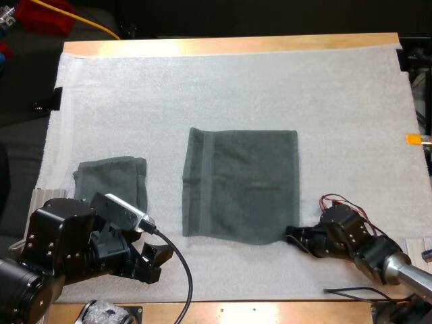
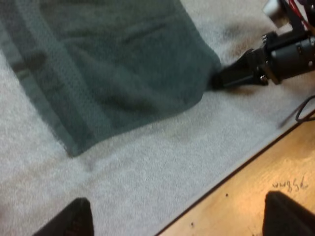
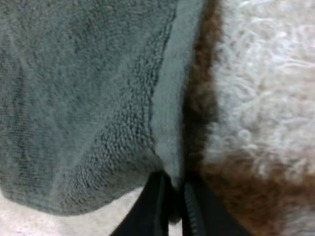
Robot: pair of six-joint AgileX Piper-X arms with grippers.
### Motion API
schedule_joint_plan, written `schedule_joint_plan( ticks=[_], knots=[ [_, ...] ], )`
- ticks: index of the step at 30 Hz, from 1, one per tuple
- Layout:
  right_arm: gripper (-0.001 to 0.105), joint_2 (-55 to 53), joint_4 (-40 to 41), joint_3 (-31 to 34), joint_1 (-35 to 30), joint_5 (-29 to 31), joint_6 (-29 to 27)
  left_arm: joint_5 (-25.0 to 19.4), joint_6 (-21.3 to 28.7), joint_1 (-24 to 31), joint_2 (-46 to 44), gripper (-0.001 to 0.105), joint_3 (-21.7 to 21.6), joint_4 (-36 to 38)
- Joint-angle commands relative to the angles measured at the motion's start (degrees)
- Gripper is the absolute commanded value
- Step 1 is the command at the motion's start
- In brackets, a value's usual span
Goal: Pick towel from pile, fold and stack
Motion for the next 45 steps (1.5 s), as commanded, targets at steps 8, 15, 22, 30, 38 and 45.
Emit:
schedule_joint_plan(
  ticks=[8,15,22,30,38,45],
  knots=[
    [0.001,-6.37,11.57,0.06,0.12,4.27,-6.02,0.34,-0.33,-0.23,0.15,0.069,3.98,-3.56],
    [0.001,-8.53,16.6,0.06,0.12,5.32,-8.61,5.49,-4.24,-0.23,0.15,0.069,13.74,-11.84],
    [0.001,-8.52,17.7,0.06,0.12,5.32,-9.17,6.59,-6.88,-0.23,2.62,0.069,20.77,-19.02],
    [0.001,-8.52,17.7,0.06,0.12,5.32,-9.17,6.59,-8.72,-0.23,8.22,0.069,27.64,-26.59],
    [0.001,-8.52,17.7,0.06,0.12,5.32,-9.17,6.74,-8.96,-0.23,15.01,0.069,30.91,-32.09],
    [0.001,-8.52,17.7,0.06,0.12,5.32,-9.17,6.74,-8.95,-0.23,22.65,0.069,31.02,-35.31]
  ],
)
